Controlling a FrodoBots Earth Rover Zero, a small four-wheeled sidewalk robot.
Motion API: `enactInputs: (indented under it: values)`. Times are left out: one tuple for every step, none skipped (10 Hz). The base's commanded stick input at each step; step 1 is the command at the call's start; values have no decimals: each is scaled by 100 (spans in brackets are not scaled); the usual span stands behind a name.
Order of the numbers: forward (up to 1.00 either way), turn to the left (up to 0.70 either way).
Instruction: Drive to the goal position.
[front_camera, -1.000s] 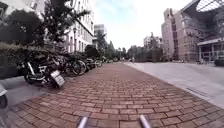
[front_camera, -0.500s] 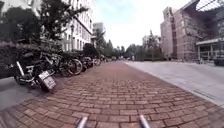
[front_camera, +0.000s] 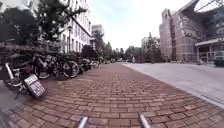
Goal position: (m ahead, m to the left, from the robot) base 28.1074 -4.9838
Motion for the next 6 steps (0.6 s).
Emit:
enactInputs:
  values:
    - [70, 0]
    - [70, 0]
    - [70, 0]
    - [70, 0]
    - [70, 0]
    - [70, 0]
